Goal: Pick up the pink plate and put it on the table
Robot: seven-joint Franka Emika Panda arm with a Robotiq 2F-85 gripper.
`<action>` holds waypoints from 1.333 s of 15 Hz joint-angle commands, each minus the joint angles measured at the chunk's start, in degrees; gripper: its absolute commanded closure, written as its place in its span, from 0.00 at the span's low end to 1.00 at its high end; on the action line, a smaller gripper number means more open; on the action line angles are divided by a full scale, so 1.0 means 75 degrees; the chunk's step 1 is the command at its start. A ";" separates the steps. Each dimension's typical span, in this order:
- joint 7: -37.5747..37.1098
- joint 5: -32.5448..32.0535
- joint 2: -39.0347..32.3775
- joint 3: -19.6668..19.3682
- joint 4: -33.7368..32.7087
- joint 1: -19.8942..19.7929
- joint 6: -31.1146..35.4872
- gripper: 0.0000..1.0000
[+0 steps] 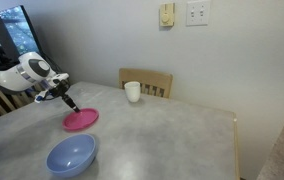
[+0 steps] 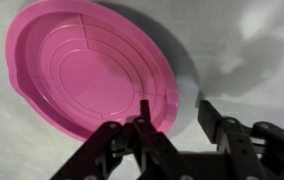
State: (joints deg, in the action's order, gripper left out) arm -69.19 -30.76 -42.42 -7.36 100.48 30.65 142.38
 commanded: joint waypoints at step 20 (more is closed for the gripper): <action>0.2550 0.2174 0.4823 0.1510 0.3434 -0.2139 -0.0449 0.00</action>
State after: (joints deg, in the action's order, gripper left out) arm -57.31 -20.73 -10.73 1.30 123.49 17.61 140.92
